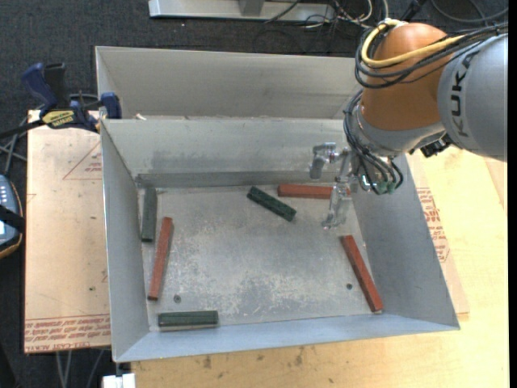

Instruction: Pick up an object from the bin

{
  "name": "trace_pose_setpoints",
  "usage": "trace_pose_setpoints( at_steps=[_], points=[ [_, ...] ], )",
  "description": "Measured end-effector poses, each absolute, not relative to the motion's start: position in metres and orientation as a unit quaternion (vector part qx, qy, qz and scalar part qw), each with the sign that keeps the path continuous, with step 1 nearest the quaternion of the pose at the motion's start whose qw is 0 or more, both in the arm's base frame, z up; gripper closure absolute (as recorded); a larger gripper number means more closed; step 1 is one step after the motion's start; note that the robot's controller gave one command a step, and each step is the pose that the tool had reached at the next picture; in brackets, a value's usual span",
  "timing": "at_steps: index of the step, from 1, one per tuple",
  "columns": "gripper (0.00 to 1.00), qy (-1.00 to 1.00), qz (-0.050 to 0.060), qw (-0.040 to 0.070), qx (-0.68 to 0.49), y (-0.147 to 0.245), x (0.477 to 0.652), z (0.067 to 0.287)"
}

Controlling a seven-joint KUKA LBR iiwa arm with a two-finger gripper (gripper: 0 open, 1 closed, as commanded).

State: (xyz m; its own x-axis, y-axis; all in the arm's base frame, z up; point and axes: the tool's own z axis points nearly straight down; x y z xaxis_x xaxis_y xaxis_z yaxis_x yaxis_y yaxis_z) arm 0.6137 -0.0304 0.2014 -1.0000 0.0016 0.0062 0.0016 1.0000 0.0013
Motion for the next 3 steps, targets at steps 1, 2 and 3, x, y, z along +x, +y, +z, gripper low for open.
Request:
trace_pose_setpoints(
  at_steps=[1, 2, 3],
  points=[
    [0.0, -1.0, 0.0, -0.001, -0.001, -0.03, 0.615, 0.206],
    [0.0, -1.0, 0.0, -0.005, -0.004, -0.022, 0.623, 0.158],
    [0.0, -1.0, -0.001, -0.003, -0.01, -0.034, 0.624, 0.089]
  ],
)
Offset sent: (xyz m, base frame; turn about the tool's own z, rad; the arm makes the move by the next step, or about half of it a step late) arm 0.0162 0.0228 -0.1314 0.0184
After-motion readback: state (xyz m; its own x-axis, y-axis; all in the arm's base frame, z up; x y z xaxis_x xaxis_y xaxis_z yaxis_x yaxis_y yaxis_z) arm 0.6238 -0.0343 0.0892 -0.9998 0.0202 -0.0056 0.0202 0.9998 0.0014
